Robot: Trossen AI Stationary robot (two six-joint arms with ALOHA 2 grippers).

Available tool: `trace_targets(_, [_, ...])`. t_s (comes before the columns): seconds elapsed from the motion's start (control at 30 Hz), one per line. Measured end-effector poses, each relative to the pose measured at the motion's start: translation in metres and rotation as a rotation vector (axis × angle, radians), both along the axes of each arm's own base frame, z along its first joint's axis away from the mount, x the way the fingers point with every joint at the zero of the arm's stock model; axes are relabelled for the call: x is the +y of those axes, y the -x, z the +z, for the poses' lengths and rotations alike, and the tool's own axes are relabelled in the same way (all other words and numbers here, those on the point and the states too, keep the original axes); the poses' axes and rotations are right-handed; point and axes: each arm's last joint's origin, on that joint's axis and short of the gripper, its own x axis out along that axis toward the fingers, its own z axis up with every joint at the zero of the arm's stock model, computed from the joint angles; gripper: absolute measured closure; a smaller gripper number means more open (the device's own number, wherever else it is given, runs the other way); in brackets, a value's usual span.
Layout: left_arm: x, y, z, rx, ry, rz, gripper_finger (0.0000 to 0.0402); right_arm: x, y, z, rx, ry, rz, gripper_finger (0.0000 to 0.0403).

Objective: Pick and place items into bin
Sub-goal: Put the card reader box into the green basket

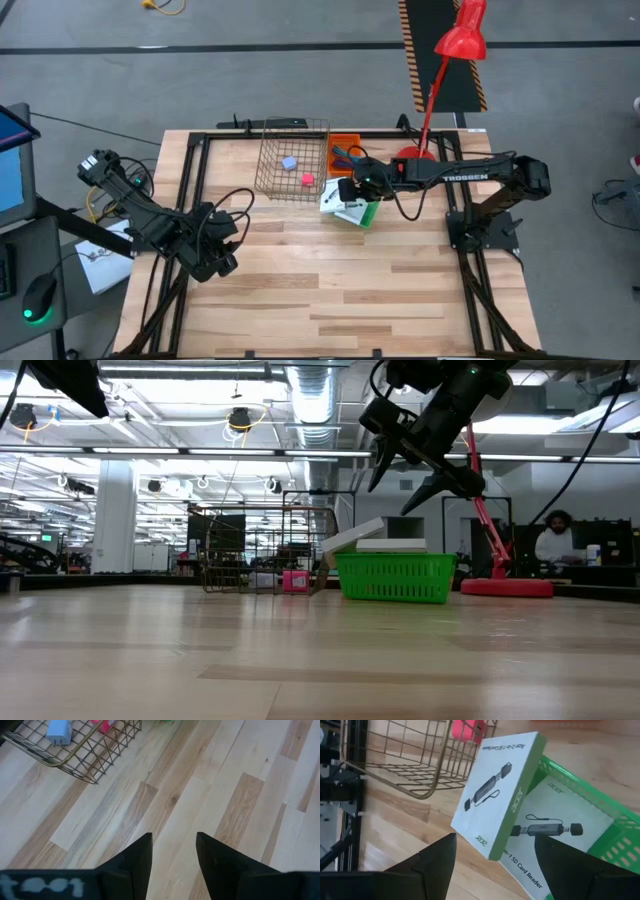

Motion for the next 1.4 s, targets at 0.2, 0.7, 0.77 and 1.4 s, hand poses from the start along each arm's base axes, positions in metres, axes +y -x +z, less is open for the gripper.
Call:
trace_targets(0.2, [0.000, 0.000, 0.000, 0.001, 0.000, 0.000, 0.0258, 0.002, 0.008, 0.012, -0.032, 0.004, 0.022, 0.0143])
trace_targets(0.7, [-0.001, 0.000, 0.000, 0.014, 0.023, -0.003, 0.0258, 0.047, 0.075, 0.019, -0.547, 0.213, -0.054, 0.0143])
trace_targets(0.77, [-0.001, 0.000, 0.000, 0.017, 0.031, 0.000, 0.0258, 0.043, 0.082, 0.001, -0.643, 0.207, -0.112, 0.0143])
trace_targets(1.4, [-0.001, 0.001, -0.001, 0.032, 0.055, -0.002, 0.0258, 0.033, 0.073, -0.024, -0.648, 0.144, -0.072, 0.0143])
